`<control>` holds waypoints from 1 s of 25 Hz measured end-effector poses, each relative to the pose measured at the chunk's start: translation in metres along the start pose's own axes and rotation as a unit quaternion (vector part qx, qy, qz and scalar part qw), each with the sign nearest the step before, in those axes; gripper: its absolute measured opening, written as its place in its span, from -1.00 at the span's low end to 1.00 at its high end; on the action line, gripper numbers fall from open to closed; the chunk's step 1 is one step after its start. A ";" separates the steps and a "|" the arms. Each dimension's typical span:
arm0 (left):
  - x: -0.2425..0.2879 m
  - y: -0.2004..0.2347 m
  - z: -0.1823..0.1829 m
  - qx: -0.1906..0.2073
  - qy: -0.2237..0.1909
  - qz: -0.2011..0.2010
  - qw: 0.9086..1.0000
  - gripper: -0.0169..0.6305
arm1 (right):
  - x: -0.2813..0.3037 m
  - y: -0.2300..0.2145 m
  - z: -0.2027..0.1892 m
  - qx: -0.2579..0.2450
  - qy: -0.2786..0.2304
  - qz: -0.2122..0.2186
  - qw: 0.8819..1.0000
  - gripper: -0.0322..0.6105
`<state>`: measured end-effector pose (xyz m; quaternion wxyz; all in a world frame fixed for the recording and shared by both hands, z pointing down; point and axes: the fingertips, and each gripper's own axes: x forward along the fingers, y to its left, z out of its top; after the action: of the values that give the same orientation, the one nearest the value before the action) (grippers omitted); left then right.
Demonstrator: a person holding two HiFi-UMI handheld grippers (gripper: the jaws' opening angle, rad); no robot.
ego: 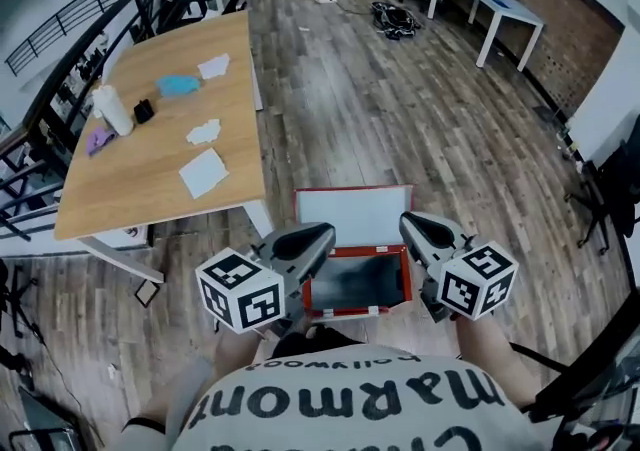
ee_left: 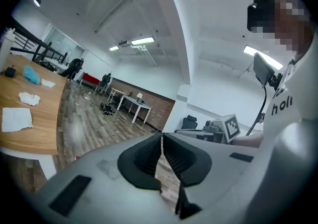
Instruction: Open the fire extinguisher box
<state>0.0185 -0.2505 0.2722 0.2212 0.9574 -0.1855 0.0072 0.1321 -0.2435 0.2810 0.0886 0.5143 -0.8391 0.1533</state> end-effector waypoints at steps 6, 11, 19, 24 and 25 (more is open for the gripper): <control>-0.003 -0.032 -0.008 -0.003 -0.005 0.025 1.000 -0.89 | -0.018 0.026 -0.005 0.051 -0.017 0.060 0.997 -0.86; -0.011 -0.045 -0.030 -0.002 -0.004 0.071 0.997 -0.89 | -0.036 0.038 -0.027 0.050 0.006 0.084 0.995 -0.86; -0.013 -0.066 -0.062 -0.015 0.016 0.085 0.996 -0.92 | -0.056 0.039 -0.060 0.045 0.024 0.084 0.995 -0.86; -0.011 -0.061 -0.059 -0.018 0.033 0.071 0.997 -0.92 | -0.050 0.042 -0.056 0.042 0.023 0.075 0.996 -0.86; -0.010 -0.061 -0.058 -0.017 0.035 0.067 0.997 -0.92 | -0.049 0.042 -0.054 0.043 0.021 0.074 0.996 -0.87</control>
<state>0.0351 -0.1715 0.2975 0.2429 0.9382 -0.2410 0.0524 0.1162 -0.1654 0.3097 0.0726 0.4506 -0.8655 0.2063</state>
